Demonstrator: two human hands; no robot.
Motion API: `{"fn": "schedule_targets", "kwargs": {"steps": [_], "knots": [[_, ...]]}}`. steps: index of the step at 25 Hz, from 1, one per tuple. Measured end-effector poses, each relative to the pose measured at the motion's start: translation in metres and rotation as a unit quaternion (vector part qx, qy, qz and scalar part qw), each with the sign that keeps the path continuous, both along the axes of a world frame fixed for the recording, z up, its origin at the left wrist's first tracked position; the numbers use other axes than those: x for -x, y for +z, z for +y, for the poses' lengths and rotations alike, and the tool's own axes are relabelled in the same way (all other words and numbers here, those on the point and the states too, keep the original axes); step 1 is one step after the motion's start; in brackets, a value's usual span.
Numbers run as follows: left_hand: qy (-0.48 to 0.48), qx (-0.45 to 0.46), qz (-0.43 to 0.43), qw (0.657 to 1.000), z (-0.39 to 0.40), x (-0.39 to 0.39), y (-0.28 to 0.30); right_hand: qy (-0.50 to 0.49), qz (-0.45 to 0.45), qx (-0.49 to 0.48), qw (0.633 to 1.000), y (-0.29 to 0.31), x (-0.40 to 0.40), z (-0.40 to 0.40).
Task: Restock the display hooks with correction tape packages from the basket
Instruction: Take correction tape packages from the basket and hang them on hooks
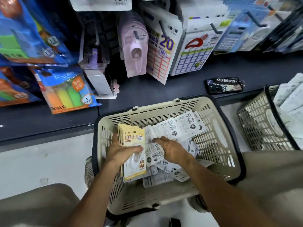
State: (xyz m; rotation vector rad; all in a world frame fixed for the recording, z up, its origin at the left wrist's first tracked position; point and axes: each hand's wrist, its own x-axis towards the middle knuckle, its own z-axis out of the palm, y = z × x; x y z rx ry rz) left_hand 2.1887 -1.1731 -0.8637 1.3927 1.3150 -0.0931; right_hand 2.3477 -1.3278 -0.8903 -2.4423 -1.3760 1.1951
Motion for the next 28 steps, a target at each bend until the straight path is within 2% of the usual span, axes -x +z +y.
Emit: {"fn": "schedule_targets", "kwargs": {"steps": [2, 4, 8, 10, 11, 13, 15, 16, 18, 20, 23, 27, 28], "knots": [[0.003, 0.002, 0.013, 1.0, 0.0, 0.003, -0.007, -0.008, 0.065, -0.089, 0.994, -0.007, 0.006, 0.008], [0.005, 0.009, 0.016, 1.0, 0.0, 0.003, -0.012, 0.015, 0.051, -0.128, 0.99, -0.016, 0.012, 0.023], [0.019, -0.004, 0.016, 1.0, -0.003, 0.004, -0.012, 0.116, -0.083, -0.067, 0.988, -0.019, 0.008, 0.043], [0.034, -0.011, 0.013, 0.999, -0.004, 0.005, -0.011, 0.125, -0.075, -0.055, 0.988, -0.02, 0.012, 0.045], [0.047, -0.013, 0.011, 0.999, -0.003, 0.006, -0.009, 0.097, -0.046, -0.05, 0.993, -0.02, 0.02, 0.044], [0.06, -0.015, 0.013, 0.998, -0.001, 0.008, -0.006, -0.019, 0.008, -0.043, 0.999, -0.022, 0.034, 0.043], [0.045, -0.021, 0.02, 0.999, -0.001, 0.01, -0.005, -0.097, 0.036, -0.036, 0.994, -0.026, 0.039, 0.045], [0.028, -0.025, 0.028, 0.999, -0.002, 0.011, -0.005, -0.142, 0.079, -0.03, 0.986, -0.026, 0.038, 0.045], [-0.001, -0.034, 0.046, 0.998, -0.006, 0.011, -0.005, -0.27, 0.239, -0.014, 0.933, -0.022, 0.035, 0.048], [-0.015, -0.044, 0.06, 0.997, -0.008, 0.011, -0.005, -0.337, 0.348, 0.015, 0.875, -0.016, 0.036, 0.048], [-0.01, -0.048, 0.063, 0.997, -0.008, 0.009, -0.006, -0.357, 0.375, 0.019, 0.855, -0.014, 0.039, 0.049], [0.004, -0.047, 0.047, 0.998, -0.005, 0.008, -0.006, -0.419, 0.467, -0.026, 0.778, -0.023, 0.049, 0.051], [0.002, -0.048, 0.043, 0.998, -0.004, 0.008, -0.006, -0.405, 0.471, -0.027, 0.783, -0.025, 0.051, 0.053]]}}
